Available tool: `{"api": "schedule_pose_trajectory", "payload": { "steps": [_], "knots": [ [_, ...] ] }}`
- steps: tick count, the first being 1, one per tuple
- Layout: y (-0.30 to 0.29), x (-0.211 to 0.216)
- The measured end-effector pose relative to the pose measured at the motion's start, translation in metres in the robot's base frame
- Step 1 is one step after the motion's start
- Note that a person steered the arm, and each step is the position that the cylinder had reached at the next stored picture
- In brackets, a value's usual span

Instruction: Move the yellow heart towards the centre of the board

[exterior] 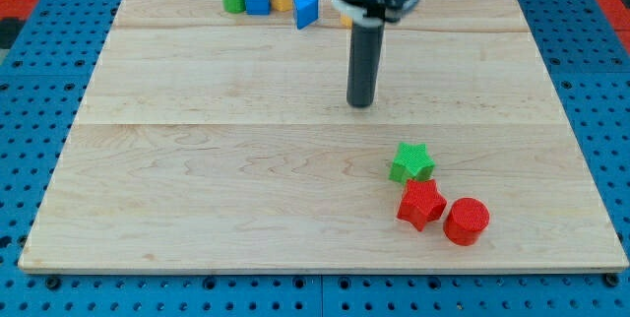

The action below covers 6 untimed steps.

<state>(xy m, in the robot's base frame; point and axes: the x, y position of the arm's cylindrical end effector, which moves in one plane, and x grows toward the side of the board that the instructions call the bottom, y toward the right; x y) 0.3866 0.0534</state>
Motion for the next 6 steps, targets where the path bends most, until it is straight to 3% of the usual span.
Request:
{"api": "schedule_pose_trajectory", "payload": {
  "steps": [1,2,4,6],
  "knots": [
    [0.075,-0.054],
    [0.096,-0.125],
    [0.036,-0.185],
    [-0.015,-0.192]
  ]
}}
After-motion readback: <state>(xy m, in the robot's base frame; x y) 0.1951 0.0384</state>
